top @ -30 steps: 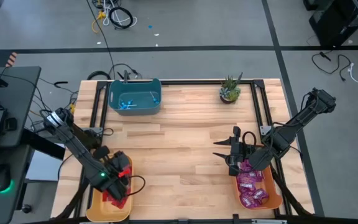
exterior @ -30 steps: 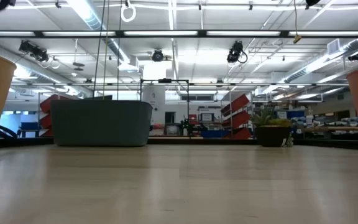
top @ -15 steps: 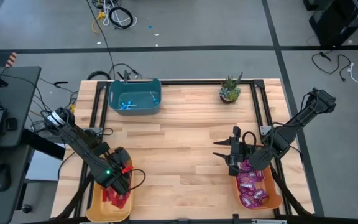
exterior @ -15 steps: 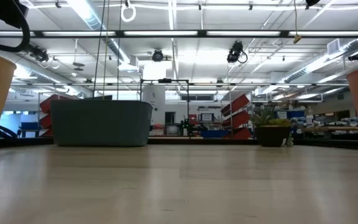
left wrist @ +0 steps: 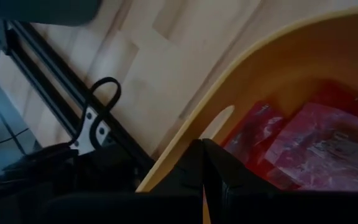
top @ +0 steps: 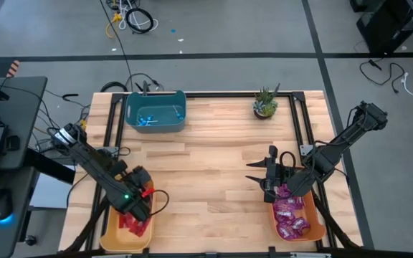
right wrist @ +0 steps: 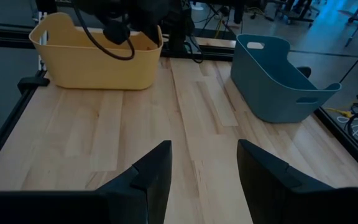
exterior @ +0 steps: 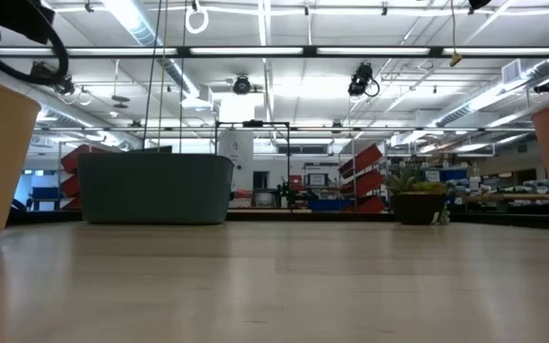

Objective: Sort candy
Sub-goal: Move the yellow bin to the middle left of the table

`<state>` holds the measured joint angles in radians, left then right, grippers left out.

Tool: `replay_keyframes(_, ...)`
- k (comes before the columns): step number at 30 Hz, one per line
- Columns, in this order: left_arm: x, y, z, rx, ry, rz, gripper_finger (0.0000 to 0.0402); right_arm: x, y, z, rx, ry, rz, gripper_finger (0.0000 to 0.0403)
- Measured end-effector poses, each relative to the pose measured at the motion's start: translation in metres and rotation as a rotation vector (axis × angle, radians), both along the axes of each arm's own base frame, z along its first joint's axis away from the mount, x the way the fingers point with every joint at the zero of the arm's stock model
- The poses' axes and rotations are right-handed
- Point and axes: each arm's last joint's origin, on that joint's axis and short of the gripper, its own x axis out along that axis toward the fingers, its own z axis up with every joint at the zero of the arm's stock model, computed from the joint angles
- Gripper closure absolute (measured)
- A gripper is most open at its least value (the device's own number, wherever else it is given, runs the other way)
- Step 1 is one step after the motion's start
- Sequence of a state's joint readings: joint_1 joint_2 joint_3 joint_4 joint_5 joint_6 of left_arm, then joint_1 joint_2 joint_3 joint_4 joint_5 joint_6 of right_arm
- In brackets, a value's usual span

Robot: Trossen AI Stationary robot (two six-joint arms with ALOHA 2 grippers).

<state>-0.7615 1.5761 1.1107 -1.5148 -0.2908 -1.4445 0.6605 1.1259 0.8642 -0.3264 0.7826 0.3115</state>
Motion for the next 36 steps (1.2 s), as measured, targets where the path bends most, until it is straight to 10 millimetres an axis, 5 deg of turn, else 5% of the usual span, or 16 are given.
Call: replay_keyframes(36, 0.029, 0.048, 0.005, 0.227, -0.017, -0.037, 0.0401, 0.0, -0.001, 0.0, -0.001, 0.001, -0.003, 0.0235)
